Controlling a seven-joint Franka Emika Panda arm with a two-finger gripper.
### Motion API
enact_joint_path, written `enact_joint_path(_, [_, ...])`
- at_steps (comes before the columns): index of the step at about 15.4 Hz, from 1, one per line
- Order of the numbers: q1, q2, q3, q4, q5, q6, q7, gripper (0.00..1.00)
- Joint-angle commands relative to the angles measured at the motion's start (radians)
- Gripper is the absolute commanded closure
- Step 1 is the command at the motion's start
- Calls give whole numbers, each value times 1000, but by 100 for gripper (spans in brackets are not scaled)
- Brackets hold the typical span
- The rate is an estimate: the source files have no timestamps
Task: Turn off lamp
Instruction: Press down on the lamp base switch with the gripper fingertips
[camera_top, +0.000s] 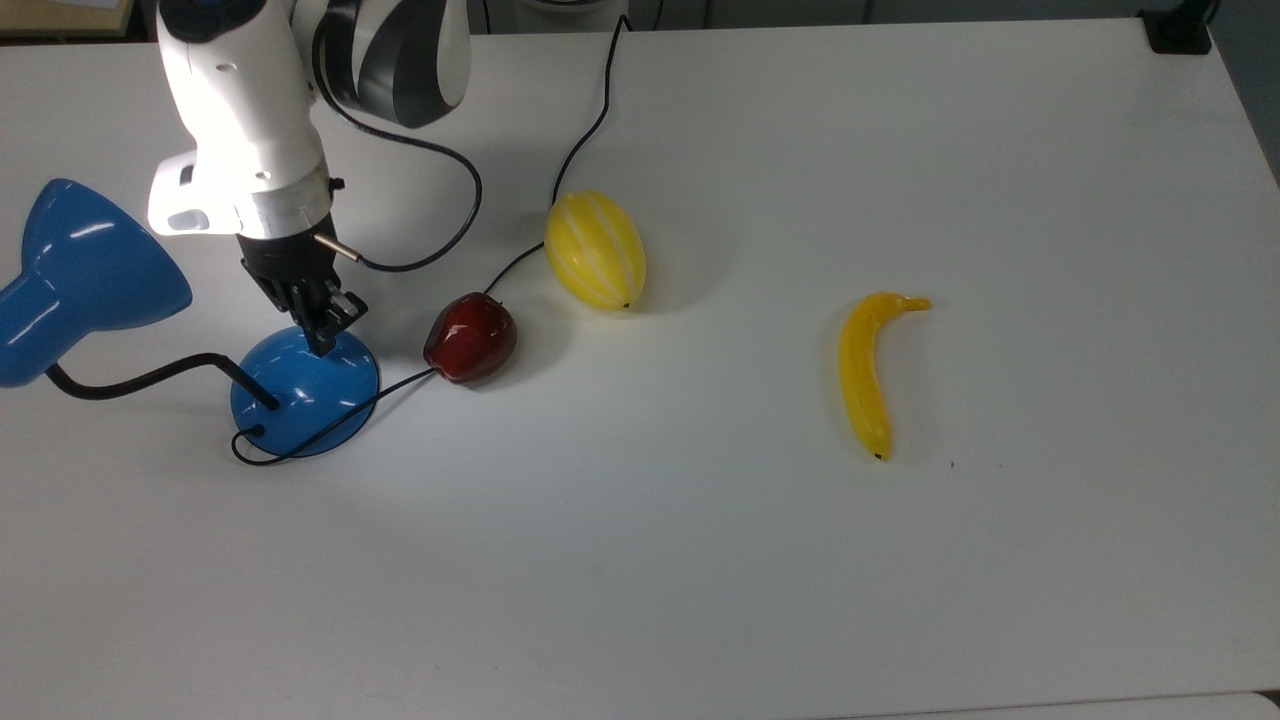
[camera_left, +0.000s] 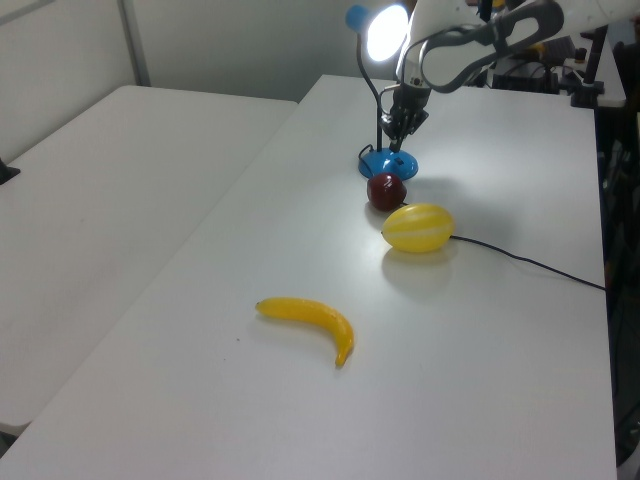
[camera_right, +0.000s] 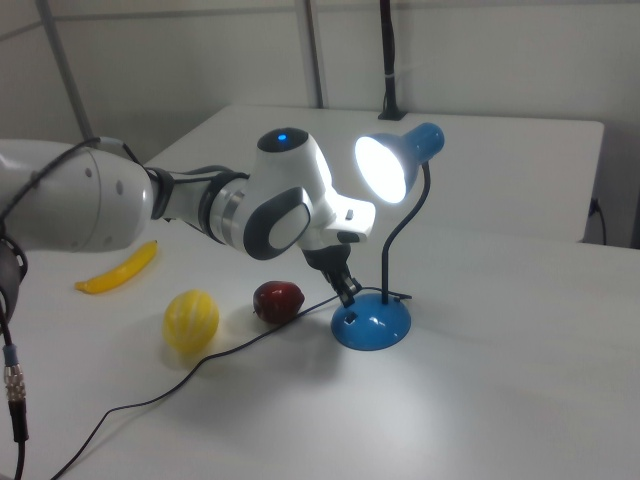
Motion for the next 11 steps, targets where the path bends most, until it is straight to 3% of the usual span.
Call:
enact_joint_path(1, [15, 7, -32, -10, -23, 28, 27, 100])
enact_joint_path(11, [20, -1, -32, -93, -71, 25, 16, 100])
